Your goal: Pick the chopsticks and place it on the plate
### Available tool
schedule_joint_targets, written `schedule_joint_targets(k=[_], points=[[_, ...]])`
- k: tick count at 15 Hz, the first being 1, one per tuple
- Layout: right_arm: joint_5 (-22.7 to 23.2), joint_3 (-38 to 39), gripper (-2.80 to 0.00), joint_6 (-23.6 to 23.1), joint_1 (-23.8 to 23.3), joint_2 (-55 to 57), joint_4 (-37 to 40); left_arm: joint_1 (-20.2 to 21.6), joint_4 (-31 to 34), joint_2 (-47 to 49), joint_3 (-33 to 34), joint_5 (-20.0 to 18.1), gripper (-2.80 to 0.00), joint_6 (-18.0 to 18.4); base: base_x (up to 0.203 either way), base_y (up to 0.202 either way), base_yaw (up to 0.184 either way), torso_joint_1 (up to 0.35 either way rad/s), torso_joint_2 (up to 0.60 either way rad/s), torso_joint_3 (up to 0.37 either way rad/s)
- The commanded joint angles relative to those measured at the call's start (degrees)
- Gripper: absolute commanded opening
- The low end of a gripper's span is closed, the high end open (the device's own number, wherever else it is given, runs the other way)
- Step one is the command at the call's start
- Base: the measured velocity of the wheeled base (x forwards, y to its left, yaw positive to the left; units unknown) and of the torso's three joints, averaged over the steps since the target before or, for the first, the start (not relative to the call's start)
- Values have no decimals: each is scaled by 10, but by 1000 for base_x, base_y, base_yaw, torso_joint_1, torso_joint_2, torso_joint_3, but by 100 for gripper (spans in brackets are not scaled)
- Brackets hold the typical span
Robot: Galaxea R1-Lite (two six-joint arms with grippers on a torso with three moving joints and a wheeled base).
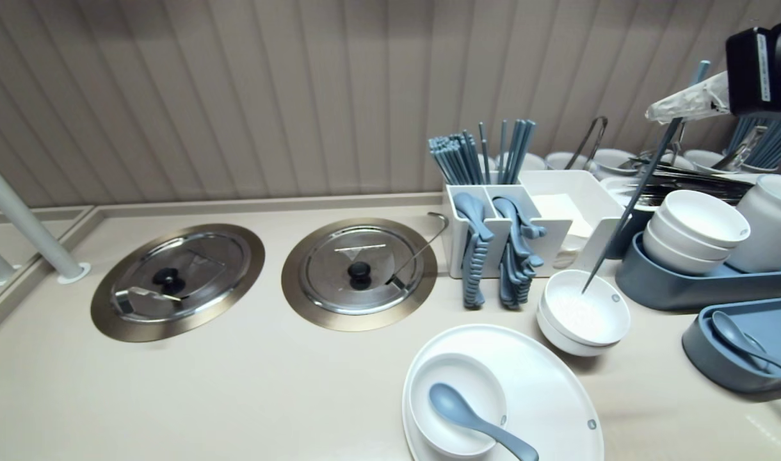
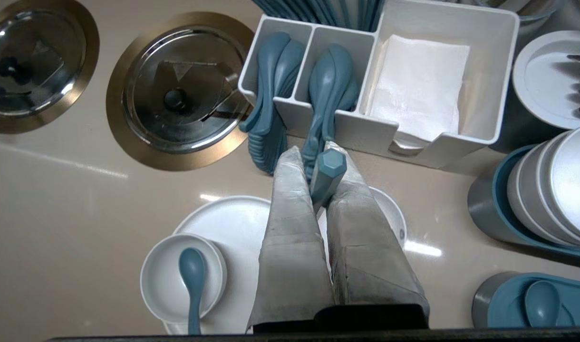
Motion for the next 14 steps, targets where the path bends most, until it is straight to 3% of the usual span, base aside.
schedule_joint_targets(k=[1,4,7,14], points=[[9,-2,-280,0,13,3,12,0,0,1,4,0,-280,0,0,0,0,0,0,0],[24,-2,-280,-7,44,38,51,0,0,0,4,0,-280,0,0,0,0,0,0,0],[55,-2,-280,-38,49,72,87,0,0,0,4,0,-280,0,0,0,0,0,0,0],[77,-2,-280,-50,51,90,125,0,0,0,4,0,-280,0,0,0,0,0,0,0]])
